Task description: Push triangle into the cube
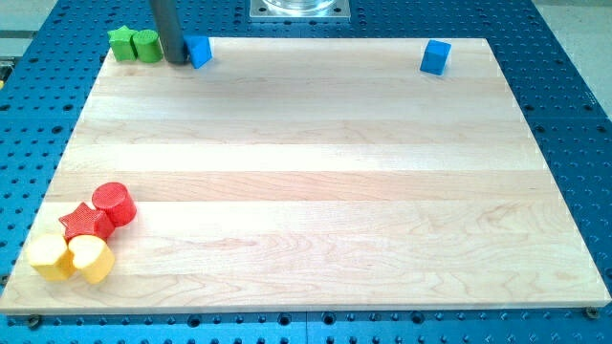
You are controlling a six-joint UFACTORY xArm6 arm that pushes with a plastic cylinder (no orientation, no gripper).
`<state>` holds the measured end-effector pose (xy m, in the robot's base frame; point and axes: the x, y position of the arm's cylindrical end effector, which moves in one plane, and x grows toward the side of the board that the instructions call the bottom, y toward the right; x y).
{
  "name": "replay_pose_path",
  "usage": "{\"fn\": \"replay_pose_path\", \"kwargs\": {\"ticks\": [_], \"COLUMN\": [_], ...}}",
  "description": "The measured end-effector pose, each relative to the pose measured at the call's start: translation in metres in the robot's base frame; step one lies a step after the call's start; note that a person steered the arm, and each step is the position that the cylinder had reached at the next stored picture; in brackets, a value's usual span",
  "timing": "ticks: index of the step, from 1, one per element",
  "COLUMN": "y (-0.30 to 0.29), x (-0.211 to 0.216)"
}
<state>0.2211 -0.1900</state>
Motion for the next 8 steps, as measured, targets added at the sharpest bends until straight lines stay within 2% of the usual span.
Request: {"fn": "replay_pose_path", "kwargs": {"ticks": [1,2,3,4,5,6,7,8], "y": [0.041,0.113,0.099,0.095,0.139,0.135,0.065,0.12], "x": [-0.003,0.023,0.039,0.075,0.079,0.067,0.057,0.057]}}
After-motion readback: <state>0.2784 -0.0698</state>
